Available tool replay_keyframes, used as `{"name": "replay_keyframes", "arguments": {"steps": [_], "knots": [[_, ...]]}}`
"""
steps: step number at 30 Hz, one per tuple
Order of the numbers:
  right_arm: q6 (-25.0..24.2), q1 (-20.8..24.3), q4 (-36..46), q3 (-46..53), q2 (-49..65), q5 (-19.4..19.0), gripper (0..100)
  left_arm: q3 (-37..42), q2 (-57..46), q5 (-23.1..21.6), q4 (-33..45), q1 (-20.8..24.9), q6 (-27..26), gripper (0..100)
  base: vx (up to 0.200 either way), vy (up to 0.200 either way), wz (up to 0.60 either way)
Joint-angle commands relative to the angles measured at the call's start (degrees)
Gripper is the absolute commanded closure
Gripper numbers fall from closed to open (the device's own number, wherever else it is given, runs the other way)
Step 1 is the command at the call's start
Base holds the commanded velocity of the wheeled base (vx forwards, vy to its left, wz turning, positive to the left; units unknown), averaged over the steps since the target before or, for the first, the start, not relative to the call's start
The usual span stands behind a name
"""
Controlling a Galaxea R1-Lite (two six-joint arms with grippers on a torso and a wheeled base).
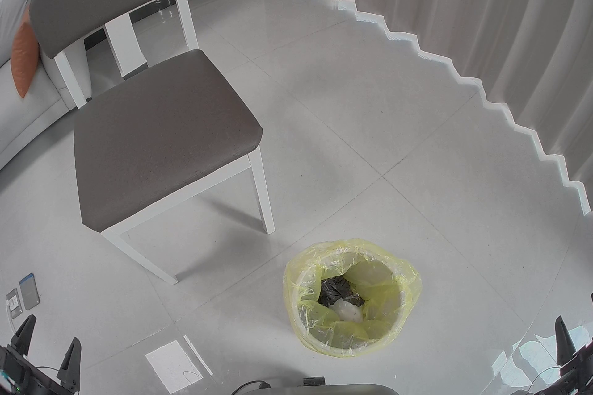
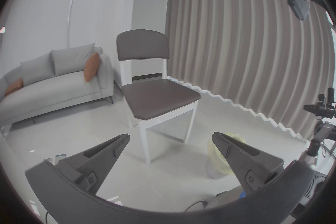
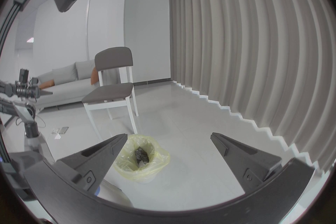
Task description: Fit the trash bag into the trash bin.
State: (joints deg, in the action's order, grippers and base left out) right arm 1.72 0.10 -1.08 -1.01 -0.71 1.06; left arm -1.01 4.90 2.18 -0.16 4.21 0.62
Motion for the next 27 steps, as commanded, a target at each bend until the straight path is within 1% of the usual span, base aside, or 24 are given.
{"name": "replay_keyframes", "arguments": {"steps": [1, 2, 3, 10, 13, 16, 19, 20, 21, 22, 24, 27], "knots": [[0.0, 0.0, 0.2, -0.1, 0.3, -6.1, 0, 1.0, 0.4, -0.3, 0.2, 0.0, -0.2, 0, 0.000, 0.000, 0.00], [0.0, 0.0, 0.2, -0.1, 0.3, -6.1, 0, 1.0, 0.4, -0.3, 0.2, 0.0, -0.2, 0, 0.000, 0.000, 0.00], [0.0, 0.0, 0.5, -0.2, 0.3, -8.0, 0, 1.0, 0.4, -0.2, 0.2, 0.0, -0.1, 0, 0.000, 0.000, 0.00], [-0.4, 0.0, 0.6, -0.2, 0.3, -9.2, 0, 1.0, 0.4, -0.5, 0.2, 0.0, -0.3, 0, 0.000, 0.000, 0.00], [-0.3, 0.0, 0.0, 0.0, 0.3, -11.3, 0, 1.0, 0.4, -0.8, 0.2, 0.1, -0.4, 0, 0.000, 0.000, 0.00], [-0.1, 0.0, 0.0, 0.0, 0.3, -13.1, 0, 1.0, 0.4, -2.0, 0.2, 0.0, -1.4, 0, 0.000, 0.000, 0.00], [0.0, 0.0, 0.4, -0.1, 0.3, -12.4, 0, 1.0, 0.4, -2.0, 0.2, 0.0, -1.5, 0, 0.000, 0.000, 0.00], [0.4, 0.0, 0.0, 0.0, 0.3, -10.9, 0, 1.0, 0.4, -2.0, 0.2, 0.0, -1.6, 0, 0.000, 0.000, 0.00], [0.4, 0.0, 0.0, 0.0, 0.3, -10.9, 0, 1.0, 0.4, -2.0, 0.2, 0.0, -1.6, 0, 0.000, 0.000, 0.00], [1.8, 0.0, -1.3, 0.5, 0.3, -8.5, 0, 1.0, 0.4, -1.9, 0.2, 0.0, -1.7, 0, 0.000, 0.000, 0.00], [2.9, 0.0, -5.0, 1.0, 0.3, -8.2, 0, 1.0, 0.4, -1.6, 0.2, 0.0, -1.4, 0, 0.000, 0.000, 0.00], [2.4, 0.0, -3.7, 1.0, 0.3, -7.7, 0, 1.0, 0.4, -1.6, 0.2, 0.0, -1.1, 0, 0.000, 0.000, 0.00]]}}
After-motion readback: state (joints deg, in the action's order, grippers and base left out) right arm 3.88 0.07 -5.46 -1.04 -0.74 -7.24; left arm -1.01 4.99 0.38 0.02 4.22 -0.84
